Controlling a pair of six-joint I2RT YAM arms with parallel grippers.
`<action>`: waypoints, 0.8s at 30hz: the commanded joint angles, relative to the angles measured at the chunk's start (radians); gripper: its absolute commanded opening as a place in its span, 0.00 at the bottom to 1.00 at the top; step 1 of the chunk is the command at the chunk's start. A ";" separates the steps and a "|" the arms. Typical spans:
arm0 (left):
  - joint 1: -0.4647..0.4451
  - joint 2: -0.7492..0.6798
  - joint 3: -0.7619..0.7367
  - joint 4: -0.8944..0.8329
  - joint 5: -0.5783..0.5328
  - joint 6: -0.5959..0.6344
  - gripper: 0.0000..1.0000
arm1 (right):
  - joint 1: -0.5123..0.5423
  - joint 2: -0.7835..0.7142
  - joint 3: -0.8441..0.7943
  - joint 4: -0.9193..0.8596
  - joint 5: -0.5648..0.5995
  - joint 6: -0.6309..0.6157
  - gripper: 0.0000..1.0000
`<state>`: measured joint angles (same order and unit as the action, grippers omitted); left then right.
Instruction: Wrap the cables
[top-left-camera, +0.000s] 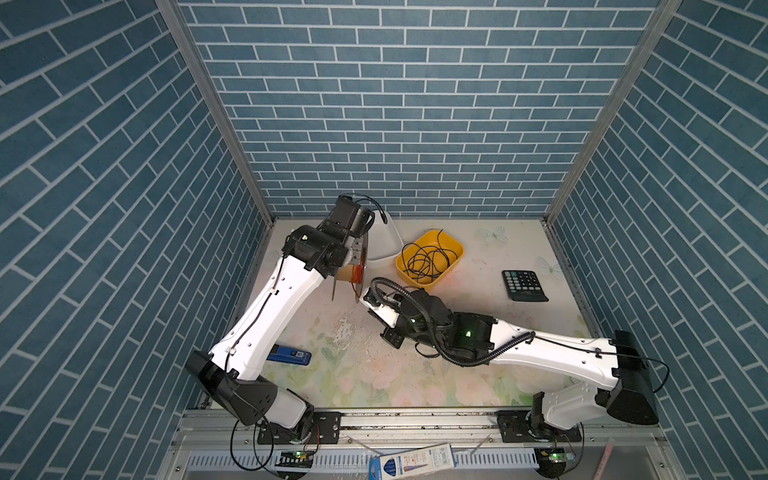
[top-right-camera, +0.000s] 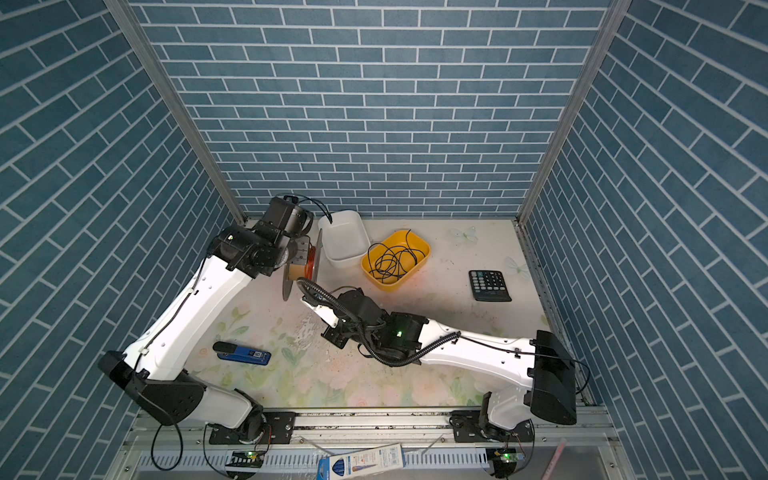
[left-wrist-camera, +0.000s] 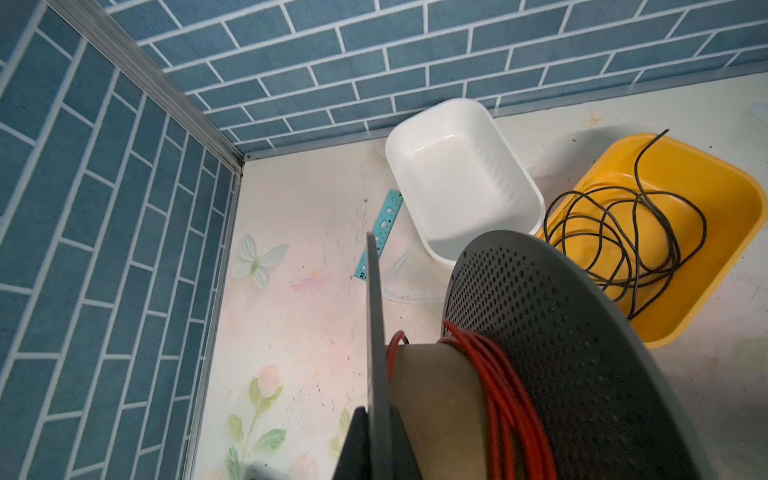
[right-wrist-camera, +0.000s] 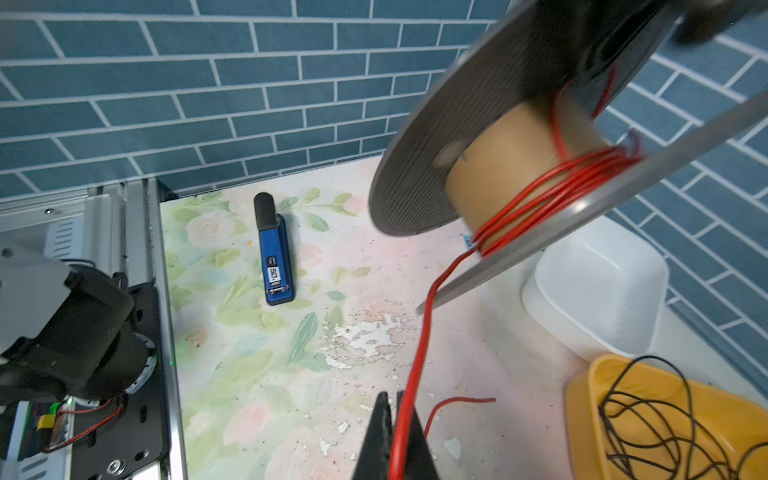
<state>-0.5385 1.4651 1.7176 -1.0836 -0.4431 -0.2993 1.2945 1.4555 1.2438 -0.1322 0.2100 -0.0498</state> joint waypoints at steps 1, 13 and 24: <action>0.003 -0.055 -0.049 0.091 -0.053 0.003 0.00 | -0.012 -0.049 0.084 -0.119 0.067 -0.069 0.00; -0.049 -0.042 -0.100 0.059 0.038 -0.010 0.00 | -0.091 0.042 0.309 -0.230 0.220 -0.063 0.00; -0.080 -0.012 -0.078 0.043 0.108 0.012 0.00 | -0.138 0.070 0.348 -0.243 0.369 -0.042 0.07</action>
<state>-0.6155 1.4517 1.6264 -0.9997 -0.3187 -0.3241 1.1885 1.5486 1.5158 -0.3927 0.4789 -0.1020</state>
